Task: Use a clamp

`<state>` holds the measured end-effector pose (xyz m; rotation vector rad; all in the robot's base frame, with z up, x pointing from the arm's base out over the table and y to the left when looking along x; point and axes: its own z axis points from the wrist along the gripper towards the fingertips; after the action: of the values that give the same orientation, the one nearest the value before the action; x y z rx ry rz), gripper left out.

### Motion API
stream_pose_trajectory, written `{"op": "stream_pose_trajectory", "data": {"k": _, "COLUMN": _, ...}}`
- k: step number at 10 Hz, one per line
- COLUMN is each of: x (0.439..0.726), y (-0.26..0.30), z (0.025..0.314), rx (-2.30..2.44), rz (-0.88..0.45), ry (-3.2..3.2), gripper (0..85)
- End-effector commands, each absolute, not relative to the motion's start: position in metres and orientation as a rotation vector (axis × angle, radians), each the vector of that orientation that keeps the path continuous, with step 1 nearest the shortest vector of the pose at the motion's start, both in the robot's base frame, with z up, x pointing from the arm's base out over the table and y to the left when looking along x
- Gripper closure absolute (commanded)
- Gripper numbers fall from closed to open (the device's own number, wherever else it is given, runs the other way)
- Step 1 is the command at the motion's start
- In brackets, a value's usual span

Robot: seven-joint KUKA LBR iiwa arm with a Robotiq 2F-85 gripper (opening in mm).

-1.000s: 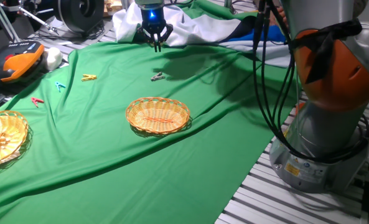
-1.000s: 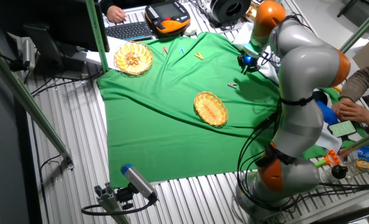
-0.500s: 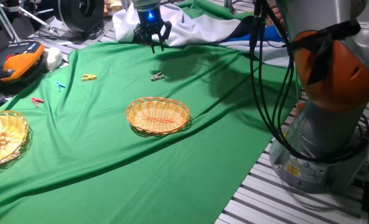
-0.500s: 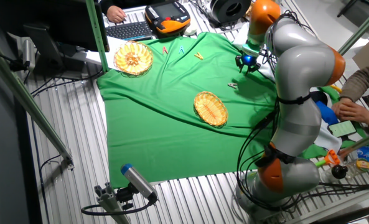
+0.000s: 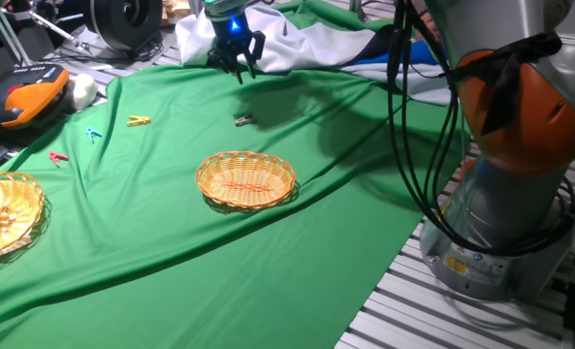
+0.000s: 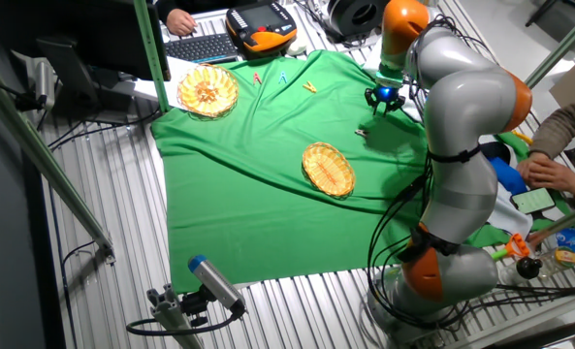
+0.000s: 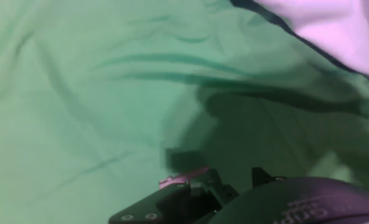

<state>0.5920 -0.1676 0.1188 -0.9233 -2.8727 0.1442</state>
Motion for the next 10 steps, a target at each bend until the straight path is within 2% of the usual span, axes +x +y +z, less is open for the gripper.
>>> {"op": "stream_pose_trajectory", "data": {"k": 1, "x": 0.591, "y": -0.167, "z": 0.118, "rx": -0.612, "rz": 0.178, "ry": -2.959, "gripper": 51.0}}
{"op": "stream_pose_trajectory", "data": {"k": 4, "x": 0.586, "y": -0.163, "z": 0.114, "rx": -0.314, "rz": 0.127, "ry": -3.015, "gripper": 51.0}}
{"op": "stream_pose_trajectory", "data": {"k": 5, "x": 0.583, "y": -0.162, "z": 0.111, "rx": -0.188, "rz": 0.143, "ry": -3.03, "gripper": 34.0}}
{"op": "stream_pose_trajectory", "data": {"k": 7, "x": 0.58, "y": -0.159, "z": 0.105, "rx": 0.036, "rz": 0.148, "ry": -3.047, "gripper": 34.0}}
{"op": "stream_pose_trajectory", "data": {"k": 8, "x": 0.58, "y": -0.159, "z": 0.102, "rx": 0.122, "rz": 0.156, "ry": -3.044, "gripper": 17.0}}
{"op": "stream_pose_trajectory", "data": {"k": 10, "x": 0.582, "y": -0.16, "z": 0.094, "rx": 0.282, "rz": 0.168, "ry": -3.054, "gripper": 17.0}}
